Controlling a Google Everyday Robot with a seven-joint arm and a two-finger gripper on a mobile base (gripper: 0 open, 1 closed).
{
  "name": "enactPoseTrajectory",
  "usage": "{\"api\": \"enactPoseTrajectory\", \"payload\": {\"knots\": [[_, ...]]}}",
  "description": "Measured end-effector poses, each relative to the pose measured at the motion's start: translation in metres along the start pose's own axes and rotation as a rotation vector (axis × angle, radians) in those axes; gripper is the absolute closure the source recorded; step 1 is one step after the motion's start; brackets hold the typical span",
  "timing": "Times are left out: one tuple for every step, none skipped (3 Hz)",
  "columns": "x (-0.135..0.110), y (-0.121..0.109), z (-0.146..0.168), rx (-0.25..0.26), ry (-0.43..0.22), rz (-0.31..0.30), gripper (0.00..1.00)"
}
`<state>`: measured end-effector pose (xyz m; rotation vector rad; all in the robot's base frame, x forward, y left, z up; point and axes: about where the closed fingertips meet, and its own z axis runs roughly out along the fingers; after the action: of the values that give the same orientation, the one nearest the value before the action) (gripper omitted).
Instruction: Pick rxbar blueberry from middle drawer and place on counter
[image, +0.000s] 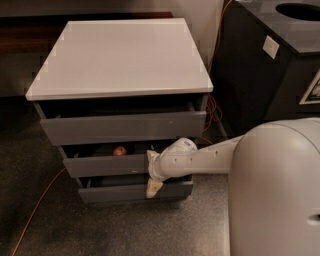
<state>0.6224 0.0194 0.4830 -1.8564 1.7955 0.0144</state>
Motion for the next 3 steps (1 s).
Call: {"api": "enactPoseTrajectory", "payload": {"knots": [[0.004,-0.017,0.021,0.001,-0.010,-0.025,0.00],[0.013,-0.036,0.039,0.004,-0.014,-0.035,0.00],[0.025,-0.053,0.052,0.013,0.000,-0.025,0.00]]}}
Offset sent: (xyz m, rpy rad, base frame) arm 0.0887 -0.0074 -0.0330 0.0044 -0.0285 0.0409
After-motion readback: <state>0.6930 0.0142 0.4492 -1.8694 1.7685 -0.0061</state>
